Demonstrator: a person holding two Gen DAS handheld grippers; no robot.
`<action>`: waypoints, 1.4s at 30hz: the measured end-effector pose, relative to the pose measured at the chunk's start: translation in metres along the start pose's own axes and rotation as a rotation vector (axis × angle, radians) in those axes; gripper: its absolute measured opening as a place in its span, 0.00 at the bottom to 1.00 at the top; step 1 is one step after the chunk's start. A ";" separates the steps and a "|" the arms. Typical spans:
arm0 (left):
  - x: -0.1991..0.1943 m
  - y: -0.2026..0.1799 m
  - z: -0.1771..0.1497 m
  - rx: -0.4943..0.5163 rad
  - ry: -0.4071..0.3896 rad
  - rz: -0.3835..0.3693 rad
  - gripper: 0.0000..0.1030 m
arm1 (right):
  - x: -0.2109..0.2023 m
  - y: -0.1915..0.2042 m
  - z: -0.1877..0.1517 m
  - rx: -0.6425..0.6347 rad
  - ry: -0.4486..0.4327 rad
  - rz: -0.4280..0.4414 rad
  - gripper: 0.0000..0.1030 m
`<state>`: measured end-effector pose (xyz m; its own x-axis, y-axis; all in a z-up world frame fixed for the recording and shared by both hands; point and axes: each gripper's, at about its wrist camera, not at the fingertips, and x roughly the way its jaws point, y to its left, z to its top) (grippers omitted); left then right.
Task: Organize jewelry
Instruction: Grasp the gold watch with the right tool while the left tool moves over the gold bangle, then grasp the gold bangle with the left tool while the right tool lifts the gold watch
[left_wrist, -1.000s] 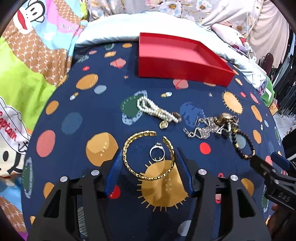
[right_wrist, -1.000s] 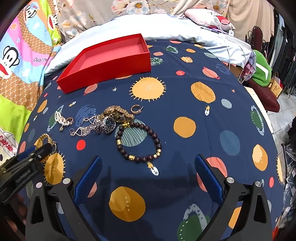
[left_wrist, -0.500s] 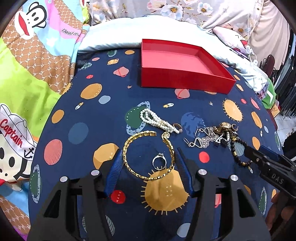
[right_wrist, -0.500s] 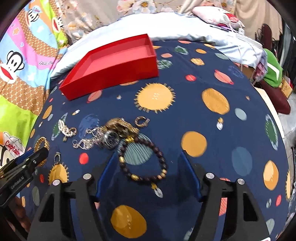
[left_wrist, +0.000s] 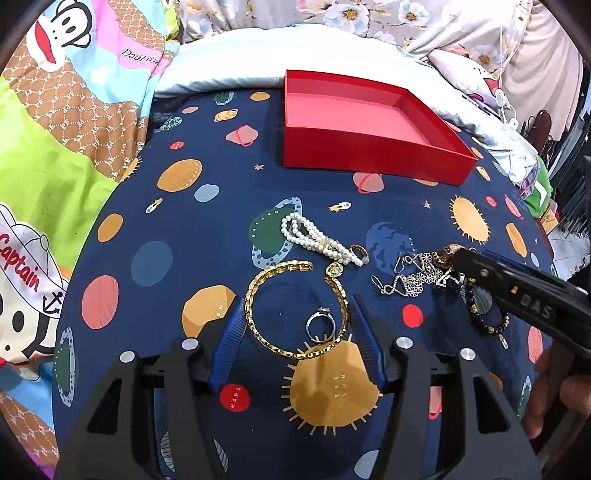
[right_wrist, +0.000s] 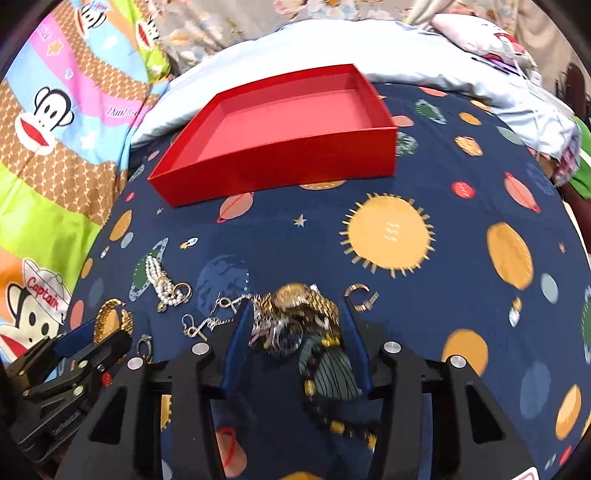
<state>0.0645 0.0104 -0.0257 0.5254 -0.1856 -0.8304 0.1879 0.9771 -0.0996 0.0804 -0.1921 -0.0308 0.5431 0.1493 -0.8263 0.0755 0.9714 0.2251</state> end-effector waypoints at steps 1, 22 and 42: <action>0.001 0.001 0.001 -0.002 0.002 0.000 0.54 | 0.005 -0.001 0.002 -0.005 0.009 0.005 0.45; 0.004 -0.004 0.002 -0.001 0.015 -0.020 0.54 | -0.030 -0.001 -0.023 -0.003 0.028 0.070 0.11; -0.027 -0.010 0.006 0.013 -0.029 -0.059 0.54 | -0.137 -0.004 -0.005 0.040 -0.184 0.171 0.08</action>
<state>0.0533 0.0047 0.0005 0.5368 -0.2457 -0.8072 0.2300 0.9630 -0.1402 0.0017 -0.2155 0.0791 0.6937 0.2714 -0.6671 0.0002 0.9262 0.3770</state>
